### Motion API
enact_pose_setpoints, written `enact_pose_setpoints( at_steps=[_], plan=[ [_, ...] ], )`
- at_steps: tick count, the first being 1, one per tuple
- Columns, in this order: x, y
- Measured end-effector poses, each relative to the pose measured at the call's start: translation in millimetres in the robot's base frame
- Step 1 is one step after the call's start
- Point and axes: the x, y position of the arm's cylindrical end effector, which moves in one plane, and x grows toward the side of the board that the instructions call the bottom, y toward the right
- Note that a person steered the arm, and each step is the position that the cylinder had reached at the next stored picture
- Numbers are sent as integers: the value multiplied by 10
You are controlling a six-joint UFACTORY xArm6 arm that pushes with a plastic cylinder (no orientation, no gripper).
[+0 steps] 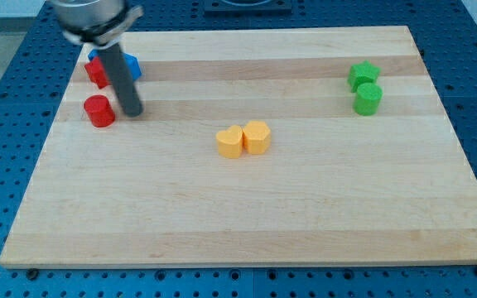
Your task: Nudge blue triangle a bit right
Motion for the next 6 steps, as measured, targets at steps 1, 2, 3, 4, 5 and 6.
enact_pose_setpoints(
  at_steps=[1, 2, 3, 4, 5, 6],
  plan=[
    [-166, 213],
    [-168, 213],
    [-205, 216],
    [-660, 182],
    [-794, 178],
    [-1344, -113]
  ],
)
